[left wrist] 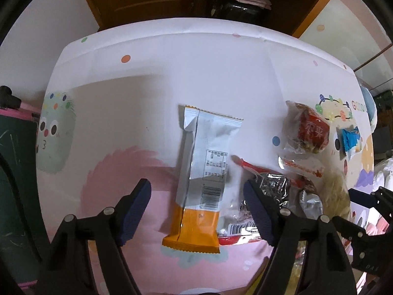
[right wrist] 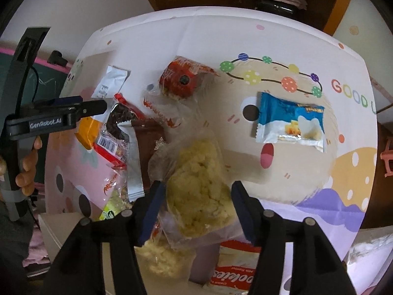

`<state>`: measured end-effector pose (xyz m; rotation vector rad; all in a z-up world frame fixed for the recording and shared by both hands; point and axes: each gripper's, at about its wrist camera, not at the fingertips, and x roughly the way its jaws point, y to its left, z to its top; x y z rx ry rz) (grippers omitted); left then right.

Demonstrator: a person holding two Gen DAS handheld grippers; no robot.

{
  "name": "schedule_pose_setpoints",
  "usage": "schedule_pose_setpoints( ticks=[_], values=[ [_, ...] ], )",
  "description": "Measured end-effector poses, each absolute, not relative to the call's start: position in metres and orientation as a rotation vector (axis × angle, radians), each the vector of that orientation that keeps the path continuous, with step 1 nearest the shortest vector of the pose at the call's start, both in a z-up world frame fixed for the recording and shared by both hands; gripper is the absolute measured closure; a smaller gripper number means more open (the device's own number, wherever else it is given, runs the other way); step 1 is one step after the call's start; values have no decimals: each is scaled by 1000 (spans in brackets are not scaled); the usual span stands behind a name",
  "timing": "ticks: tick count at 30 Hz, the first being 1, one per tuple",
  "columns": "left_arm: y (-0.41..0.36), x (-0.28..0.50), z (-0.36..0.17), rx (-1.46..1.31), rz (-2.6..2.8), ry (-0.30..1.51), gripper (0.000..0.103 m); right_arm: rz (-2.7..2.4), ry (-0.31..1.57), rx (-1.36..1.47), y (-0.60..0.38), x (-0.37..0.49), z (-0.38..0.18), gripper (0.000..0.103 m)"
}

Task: Organize snacks
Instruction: 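Grasp the orange-and-white bar with the left gripper while the right grasps the yellow crumb bag, then carry both held snacks over the white tray and open both grippers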

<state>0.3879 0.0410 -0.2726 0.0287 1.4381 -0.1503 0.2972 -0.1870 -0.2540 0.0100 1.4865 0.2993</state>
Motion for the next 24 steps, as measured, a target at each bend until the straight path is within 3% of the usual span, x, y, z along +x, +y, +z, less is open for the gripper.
schedule_pose_setpoints(
  ticks=[6,8,12,14,19,24],
  values=[
    [42,392,-281,25,-138,1445,29,275,1500,-52,-175,300,-261,40],
    [45,392,-284,14,-133,1453,45,262,1506,-62,-171,302,-264,39],
    [41,390,-287,72,-123,1449,63,245,1502,-88,-163,304,-267,41],
    [39,388,-286,69,-138,1448,67,239,1498,-81,-165,303,-265,46],
    [39,378,-270,85,-121,1388,70,212,1468,-69,-172,297,-258,51],
    [29,353,-222,112,-122,1289,70,171,1399,-14,-187,288,-230,52]
  ],
)
